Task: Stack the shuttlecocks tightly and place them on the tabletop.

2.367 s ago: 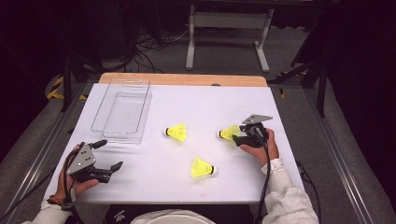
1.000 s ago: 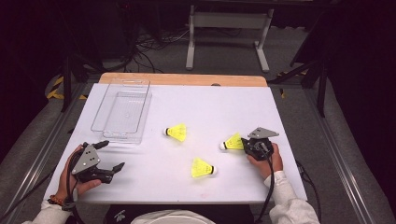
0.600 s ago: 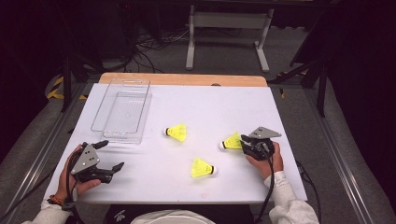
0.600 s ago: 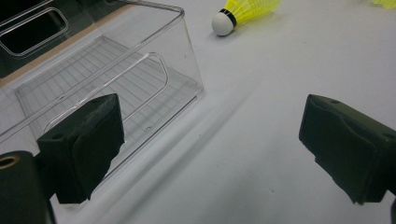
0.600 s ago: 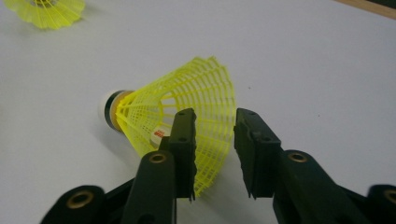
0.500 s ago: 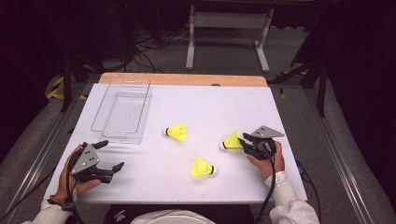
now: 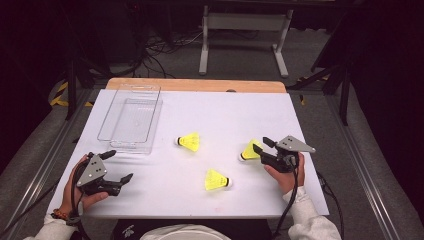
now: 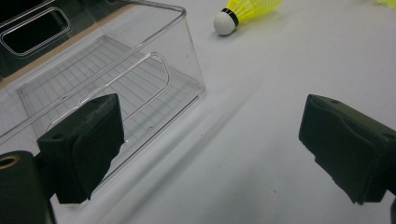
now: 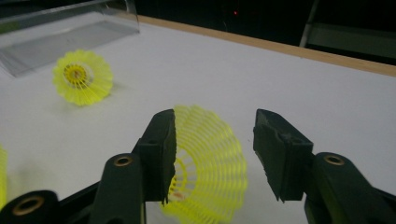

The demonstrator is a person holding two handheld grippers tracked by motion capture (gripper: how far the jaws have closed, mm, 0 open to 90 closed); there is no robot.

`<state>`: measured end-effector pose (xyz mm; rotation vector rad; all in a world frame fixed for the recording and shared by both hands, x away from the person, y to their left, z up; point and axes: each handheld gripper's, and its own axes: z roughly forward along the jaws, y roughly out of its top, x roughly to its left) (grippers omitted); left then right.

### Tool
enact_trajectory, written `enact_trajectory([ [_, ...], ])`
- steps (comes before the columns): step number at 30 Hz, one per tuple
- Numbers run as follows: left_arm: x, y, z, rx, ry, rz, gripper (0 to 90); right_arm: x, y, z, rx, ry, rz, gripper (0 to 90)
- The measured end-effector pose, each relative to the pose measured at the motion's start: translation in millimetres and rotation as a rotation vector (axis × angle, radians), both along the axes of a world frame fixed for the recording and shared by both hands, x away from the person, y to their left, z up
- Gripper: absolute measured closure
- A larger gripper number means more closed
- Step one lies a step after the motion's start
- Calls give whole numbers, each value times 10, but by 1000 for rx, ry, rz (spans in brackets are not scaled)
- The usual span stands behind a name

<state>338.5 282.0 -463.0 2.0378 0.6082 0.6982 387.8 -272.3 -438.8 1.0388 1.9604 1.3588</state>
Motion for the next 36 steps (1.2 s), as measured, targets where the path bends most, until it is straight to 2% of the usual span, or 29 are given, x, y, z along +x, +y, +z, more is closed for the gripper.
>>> enact_trajectory([
  [2, 1, -1, 0, -2, 0, 0, 77, -8, -15, 13, 39, -7, 11, 485],
  [6, 1, -3, -3, 1, 4, -1, 77, -20, -19, 33, 32, -6, 28, 493],
  [10, 0, 4, -1, -1, 1, 1, 77, -70, -31, 52, -13, 18, 51, 496],
  [12, 3, 5, -3, -2, 5, -2, 77, -94, -32, 54, -27, 19, 48, 494],
  [14, 0, 1, -2, 1, 2, -1, 77, -177, -43, 65, -71, 19, 29, 485],
  [17, -2, -4, -1, 1, 3, -3, 76, -246, -73, 70, -78, 22, 26, 483],
  [19, 1, -6, -4, 4, 7, -5, 77, -311, -94, 69, -103, 26, 22, 487],
  [28, 0, -14, -6, 4, 7, -2, 77, -456, -98, 20, -140, 59, 23, 488],
  [31, -2, -15, -6, 8, 8, -2, 76, -522, -88, 26, -158, 45, 15, 483],
  [36, -3, -9, -4, 6, 6, -1, 77, -624, -82, 54, -160, 33, 24, 499],
])
